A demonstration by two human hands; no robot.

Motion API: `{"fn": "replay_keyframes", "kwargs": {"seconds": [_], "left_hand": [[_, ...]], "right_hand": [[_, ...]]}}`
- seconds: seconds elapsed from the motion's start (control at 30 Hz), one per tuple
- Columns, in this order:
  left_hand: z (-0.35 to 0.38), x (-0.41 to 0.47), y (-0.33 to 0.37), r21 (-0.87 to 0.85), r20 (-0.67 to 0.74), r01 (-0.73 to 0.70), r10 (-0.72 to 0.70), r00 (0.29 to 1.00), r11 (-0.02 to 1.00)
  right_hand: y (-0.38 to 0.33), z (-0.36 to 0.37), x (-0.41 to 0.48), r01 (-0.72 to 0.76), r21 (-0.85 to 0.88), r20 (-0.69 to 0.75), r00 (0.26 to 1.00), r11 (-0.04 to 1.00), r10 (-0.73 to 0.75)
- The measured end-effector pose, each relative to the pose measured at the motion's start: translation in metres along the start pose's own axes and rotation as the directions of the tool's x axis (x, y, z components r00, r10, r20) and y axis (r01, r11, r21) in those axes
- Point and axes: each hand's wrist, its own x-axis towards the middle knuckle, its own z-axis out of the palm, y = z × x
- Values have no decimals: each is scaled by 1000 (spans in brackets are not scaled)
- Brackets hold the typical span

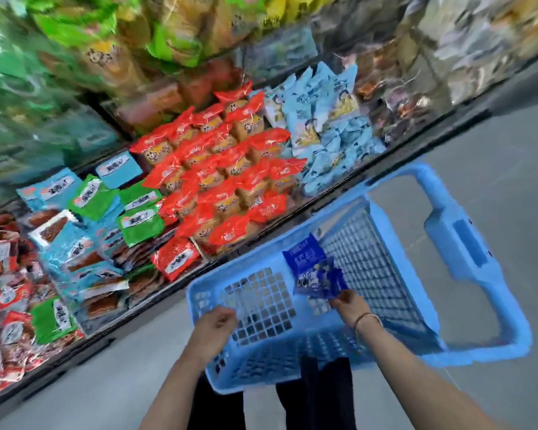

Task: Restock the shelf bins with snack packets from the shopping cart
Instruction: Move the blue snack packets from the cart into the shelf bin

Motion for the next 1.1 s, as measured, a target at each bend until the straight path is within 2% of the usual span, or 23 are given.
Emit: {"fn": "replay_keyframes", "kwargs": {"seconds": [0.13,0.2,0.27,0.33,0.43,0.57,0.63,0.9,1.0,1.1], "left_hand": [[28,61,1,109,142,3,-19,990,994],[39,91,-7,175,155,-14,-14,988,985],[46,112,-13,236,151,-22,-14,988,972],[50,128,-20,271,165,-13,-33,986,963],[52,140,-31,319,172,-23,-34,984,947],[53,143,-43,321,169,-10,-47,984,947],[53,144,-44,305,189,8,-69,980,952],[48,144,-39,170,177,67,-98,979,983],[48,144,-34,138,159,78,-100,982,987],[53,138,-23,173,177,39,-70,982,984]], "right_hand": [[1,14,66,-64,-10,-39,997,998,63],[3,27,98,-119,-32,-81,990,992,116],[5,42,119,-180,-96,-187,969,979,160],[8,58,128,-202,-161,-326,935,966,141],[12,78,132,-201,-121,-454,882,972,126],[11,92,135,-225,-251,-486,870,942,78],[9,99,137,-190,-288,-478,878,939,31],[9,116,137,-86,-128,-492,871,988,12],[9,115,139,44,27,-475,879,999,-26],[12,93,140,66,251,-379,925,966,35]]}}
